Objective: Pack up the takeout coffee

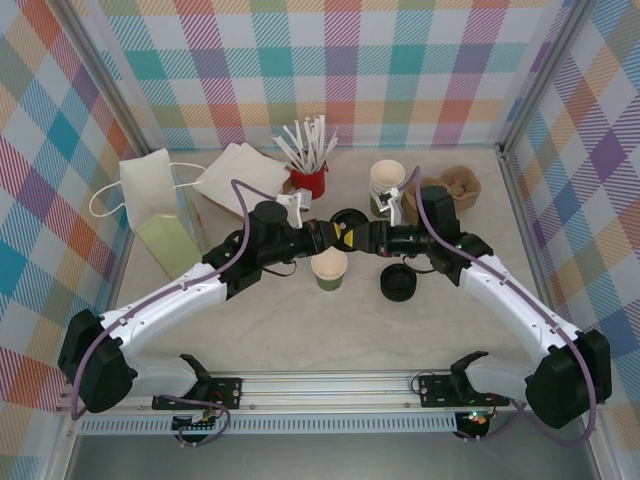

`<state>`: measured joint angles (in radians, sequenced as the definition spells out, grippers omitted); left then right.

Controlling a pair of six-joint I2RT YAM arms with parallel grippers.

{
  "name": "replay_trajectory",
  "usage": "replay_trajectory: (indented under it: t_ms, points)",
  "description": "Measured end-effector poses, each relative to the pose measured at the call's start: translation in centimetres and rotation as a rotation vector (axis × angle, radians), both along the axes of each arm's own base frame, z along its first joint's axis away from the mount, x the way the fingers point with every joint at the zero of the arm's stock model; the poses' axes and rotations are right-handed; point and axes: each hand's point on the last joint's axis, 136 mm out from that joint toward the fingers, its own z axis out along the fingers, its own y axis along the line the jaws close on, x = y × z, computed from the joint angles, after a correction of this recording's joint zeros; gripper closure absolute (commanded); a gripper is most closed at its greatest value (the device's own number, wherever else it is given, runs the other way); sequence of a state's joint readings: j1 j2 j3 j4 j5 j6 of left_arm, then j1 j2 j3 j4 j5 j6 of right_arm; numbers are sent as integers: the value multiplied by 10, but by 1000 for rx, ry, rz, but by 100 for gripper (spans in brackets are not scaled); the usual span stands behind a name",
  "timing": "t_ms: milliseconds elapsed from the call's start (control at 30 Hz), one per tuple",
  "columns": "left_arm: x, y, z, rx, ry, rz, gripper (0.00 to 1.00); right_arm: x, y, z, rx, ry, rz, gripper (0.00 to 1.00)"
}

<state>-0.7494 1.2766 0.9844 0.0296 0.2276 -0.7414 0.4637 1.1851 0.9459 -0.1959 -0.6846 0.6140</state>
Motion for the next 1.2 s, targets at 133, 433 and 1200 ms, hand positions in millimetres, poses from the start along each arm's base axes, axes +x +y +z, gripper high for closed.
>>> replay_trajectory:
  t_ms: [133,433,1200]
  points:
    - [1,0,-2,4,3,1,84,2,0,2,-17,-14,-12,75]
    - [-8,15,-7,81,21,20,39,12,-14,-9,-190,-93,-90,80]
    - [-12,40,34,-227,496,359,36,11,8,-18,-746,-835,-89,82]
